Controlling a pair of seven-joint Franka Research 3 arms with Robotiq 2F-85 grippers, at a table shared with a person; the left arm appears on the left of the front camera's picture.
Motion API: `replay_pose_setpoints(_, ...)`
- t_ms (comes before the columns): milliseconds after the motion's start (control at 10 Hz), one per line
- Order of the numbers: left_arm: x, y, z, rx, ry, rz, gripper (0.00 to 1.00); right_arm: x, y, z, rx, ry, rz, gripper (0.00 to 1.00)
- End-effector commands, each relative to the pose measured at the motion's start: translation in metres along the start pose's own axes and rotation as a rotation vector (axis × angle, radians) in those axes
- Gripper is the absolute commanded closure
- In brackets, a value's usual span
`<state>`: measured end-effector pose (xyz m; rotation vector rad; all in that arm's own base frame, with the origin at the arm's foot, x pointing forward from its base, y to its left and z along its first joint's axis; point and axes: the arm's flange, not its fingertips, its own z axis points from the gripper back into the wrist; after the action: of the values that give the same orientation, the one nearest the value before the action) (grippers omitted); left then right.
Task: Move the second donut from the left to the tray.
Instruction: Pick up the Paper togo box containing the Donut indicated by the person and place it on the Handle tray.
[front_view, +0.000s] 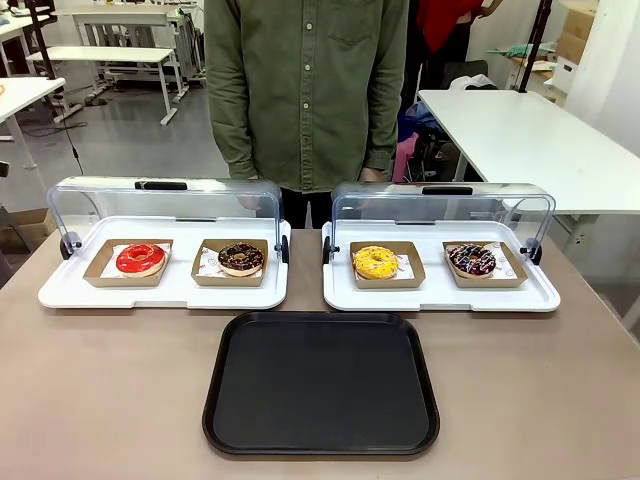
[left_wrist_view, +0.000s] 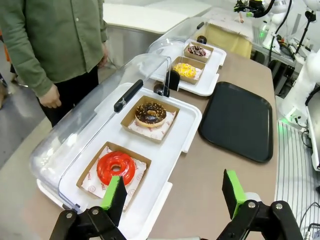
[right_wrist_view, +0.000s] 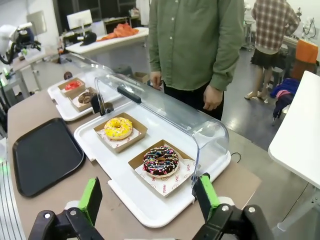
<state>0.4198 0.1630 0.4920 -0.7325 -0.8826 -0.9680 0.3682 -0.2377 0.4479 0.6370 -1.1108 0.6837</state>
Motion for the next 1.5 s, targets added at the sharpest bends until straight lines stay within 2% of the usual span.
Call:
replay_pose_setpoints(0, 0.001, -0.0001, 0.0012, -0.009, -0.006, -0.001, 0.0, 0.0006, -0.0006, 0.0003, 0.005, -0.014, 0.01, 0.0)
replay_pose_setpoints(1400, 0.001, -0.0001, 0.0012, -0.009, -0.006, -0.001, 0.0, 0.0006, -0.0006, 0.0003, 0.005, -0.014, 0.01, 0.0)
